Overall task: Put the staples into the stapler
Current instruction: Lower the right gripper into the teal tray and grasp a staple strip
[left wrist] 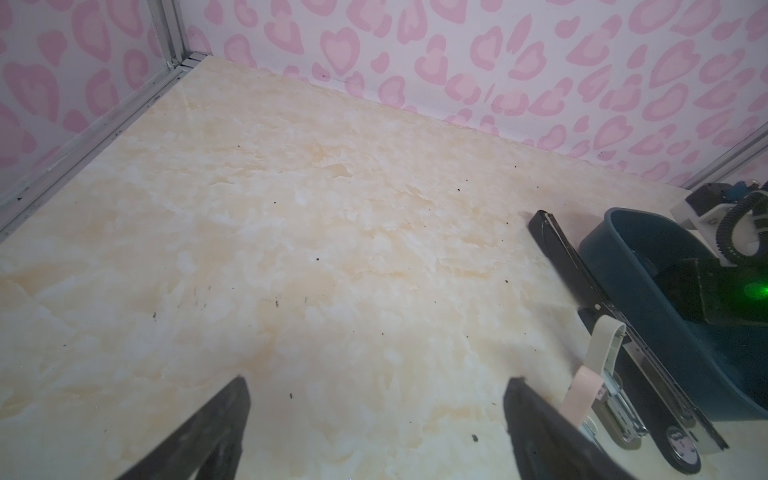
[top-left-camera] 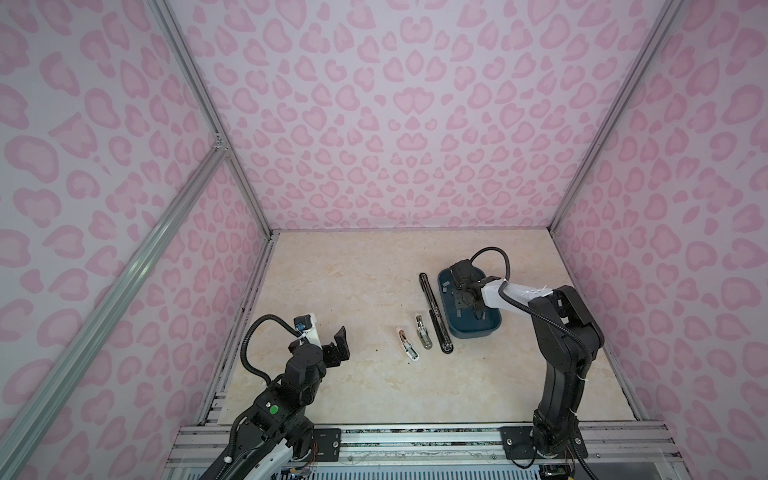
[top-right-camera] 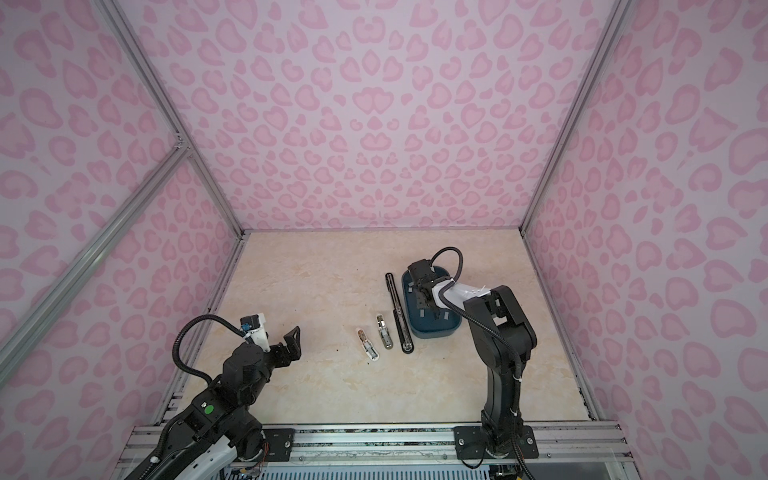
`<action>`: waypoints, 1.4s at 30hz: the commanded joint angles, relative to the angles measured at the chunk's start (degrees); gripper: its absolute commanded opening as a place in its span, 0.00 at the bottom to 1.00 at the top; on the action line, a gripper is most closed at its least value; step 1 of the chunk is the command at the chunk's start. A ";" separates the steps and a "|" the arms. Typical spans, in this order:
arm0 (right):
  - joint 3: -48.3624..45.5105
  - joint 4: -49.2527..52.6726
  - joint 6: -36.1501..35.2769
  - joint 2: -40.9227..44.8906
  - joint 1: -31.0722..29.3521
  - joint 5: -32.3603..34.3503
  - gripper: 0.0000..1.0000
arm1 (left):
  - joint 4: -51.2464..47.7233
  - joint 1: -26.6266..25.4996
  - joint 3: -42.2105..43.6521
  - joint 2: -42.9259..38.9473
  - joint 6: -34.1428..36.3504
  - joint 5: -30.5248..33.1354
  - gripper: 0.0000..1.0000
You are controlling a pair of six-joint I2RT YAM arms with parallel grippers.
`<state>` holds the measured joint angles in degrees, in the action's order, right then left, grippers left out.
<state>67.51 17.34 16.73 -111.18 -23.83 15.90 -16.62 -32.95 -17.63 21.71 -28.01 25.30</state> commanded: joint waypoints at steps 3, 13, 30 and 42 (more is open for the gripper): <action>-1.33 3.23 0.74 -0.18 0.55 -4.59 0.30 | 1.32 0.08 -0.48 -0.16 0.32 0.10 0.96; -3.40 2.53 2.42 0.67 0.54 -7.72 0.23 | 1.24 0.08 -0.39 -0.34 0.24 0.18 0.96; -5.01 2.80 3.83 1.57 1.51 -8.30 0.20 | 1.07 0.08 -0.21 -0.97 0.15 0.19 0.96; -5.43 2.44 4.26 2.01 1.52 -8.13 0.12 | 0.89 0.08 -0.08 -1.72 0.15 0.01 0.96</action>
<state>62.78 12.95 20.40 -108.53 -22.35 9.17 -16.62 -32.95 -17.61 20.21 -28.03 25.30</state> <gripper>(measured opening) 0.131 0.962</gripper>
